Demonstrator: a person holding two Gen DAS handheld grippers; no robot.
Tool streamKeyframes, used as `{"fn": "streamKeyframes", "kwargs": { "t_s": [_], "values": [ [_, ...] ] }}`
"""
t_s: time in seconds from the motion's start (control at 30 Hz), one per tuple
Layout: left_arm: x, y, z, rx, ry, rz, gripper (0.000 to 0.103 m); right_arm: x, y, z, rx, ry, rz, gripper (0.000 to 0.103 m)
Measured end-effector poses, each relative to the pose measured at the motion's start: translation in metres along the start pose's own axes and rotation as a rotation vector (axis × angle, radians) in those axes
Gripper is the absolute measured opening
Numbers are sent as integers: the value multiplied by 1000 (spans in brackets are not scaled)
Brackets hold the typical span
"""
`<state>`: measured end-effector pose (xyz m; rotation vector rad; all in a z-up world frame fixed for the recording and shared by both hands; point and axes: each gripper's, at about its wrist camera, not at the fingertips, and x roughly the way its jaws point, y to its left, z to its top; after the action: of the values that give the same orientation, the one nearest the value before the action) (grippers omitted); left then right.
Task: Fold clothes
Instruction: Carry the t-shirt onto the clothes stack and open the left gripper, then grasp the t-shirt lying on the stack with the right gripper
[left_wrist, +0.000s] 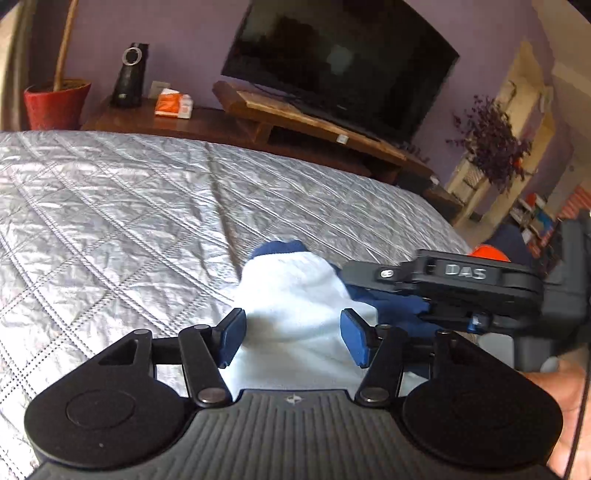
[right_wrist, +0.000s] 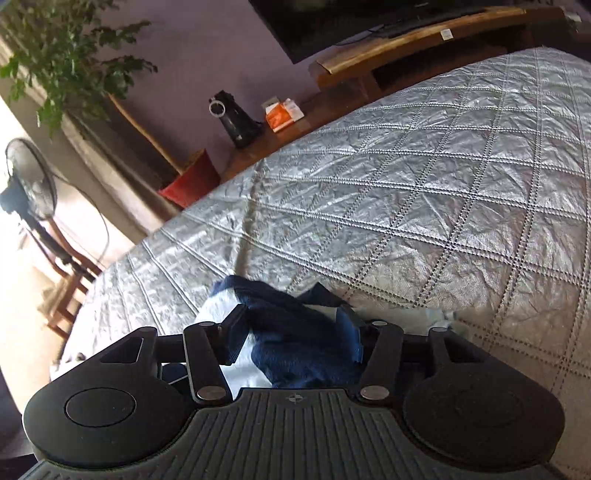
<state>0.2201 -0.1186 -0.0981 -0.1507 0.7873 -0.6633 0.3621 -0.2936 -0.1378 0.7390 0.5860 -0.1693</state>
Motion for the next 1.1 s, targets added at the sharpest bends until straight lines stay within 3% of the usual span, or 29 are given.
{"fn": "streamKeyframes", "kwargs": {
  "t_s": [0.1,0.2,0.27,0.33,0.4,0.53,0.57,0.63,0.7,0.77,0.83,0.97,1.1],
  "values": [
    [6,9,-4,-65,10,47,54,-29,-3,13,34,-143,18,72],
    [7,8,-6,-77,14,79,55,-42,2,16,-57,-153,-42,75],
    [9,-1,-6,-18,15,131,64,-49,15,11,-162,-128,-54,74],
    [10,-6,-8,30,16,169,72,-55,39,-2,-361,-109,-99,71],
    [11,-5,-8,38,26,170,73,-56,59,-17,-547,-74,-157,70],
    [11,-2,-7,37,36,152,75,-22,48,-33,-586,158,-228,66],
    [11,-3,-7,49,35,160,75,-21,49,-40,-623,166,-243,66],
    [11,-3,-8,67,34,168,77,-36,54,-33,-589,149,-237,69],
    [12,-2,-8,78,36,164,78,-56,36,-27,-456,119,-201,84],
    [13,-1,-8,85,41,157,79,-75,6,-21,-269,112,-154,85],
    [13,0,-7,86,45,154,79,-77,-29,-25,-141,175,-100,84],
    [12,-1,-9,91,46,156,79,-65,-43,-23,-110,280,56,85],
    [14,-1,-8,94,46,155,79,-35,-37,-8,-119,398,175,94]
  ]
}}
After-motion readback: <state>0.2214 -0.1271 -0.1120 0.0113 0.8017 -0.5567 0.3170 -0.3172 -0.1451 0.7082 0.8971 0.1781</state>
